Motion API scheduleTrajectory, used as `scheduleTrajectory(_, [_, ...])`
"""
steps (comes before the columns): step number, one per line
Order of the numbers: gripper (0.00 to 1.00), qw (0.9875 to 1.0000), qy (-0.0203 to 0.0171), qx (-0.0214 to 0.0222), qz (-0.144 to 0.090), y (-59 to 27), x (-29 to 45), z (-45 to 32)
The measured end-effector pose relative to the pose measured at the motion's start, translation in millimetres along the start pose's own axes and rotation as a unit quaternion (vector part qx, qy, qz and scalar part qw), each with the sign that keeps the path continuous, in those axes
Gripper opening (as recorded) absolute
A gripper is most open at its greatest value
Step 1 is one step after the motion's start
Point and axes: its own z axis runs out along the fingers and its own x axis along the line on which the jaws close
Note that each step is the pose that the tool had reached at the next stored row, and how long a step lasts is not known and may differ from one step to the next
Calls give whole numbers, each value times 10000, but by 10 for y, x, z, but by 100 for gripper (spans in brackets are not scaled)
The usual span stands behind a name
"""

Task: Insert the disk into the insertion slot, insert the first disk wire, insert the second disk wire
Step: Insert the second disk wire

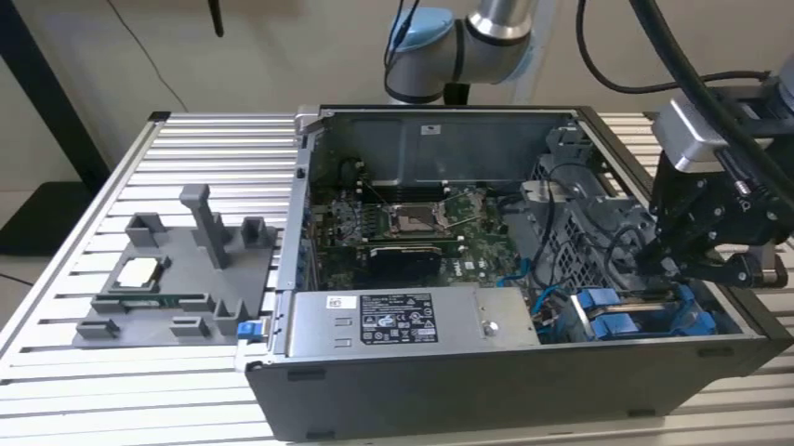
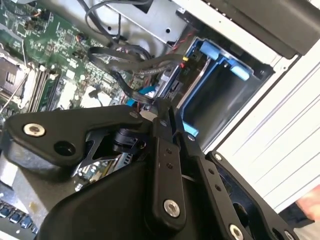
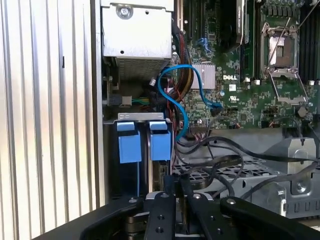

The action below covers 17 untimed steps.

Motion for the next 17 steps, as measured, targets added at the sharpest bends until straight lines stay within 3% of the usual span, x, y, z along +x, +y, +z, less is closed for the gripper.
scheduleTrajectory(3, [16,10000,1,-45,9,-64,5,31])
scheduleTrajectory(17, [16,10000,2,-50,10,-103,11,67])
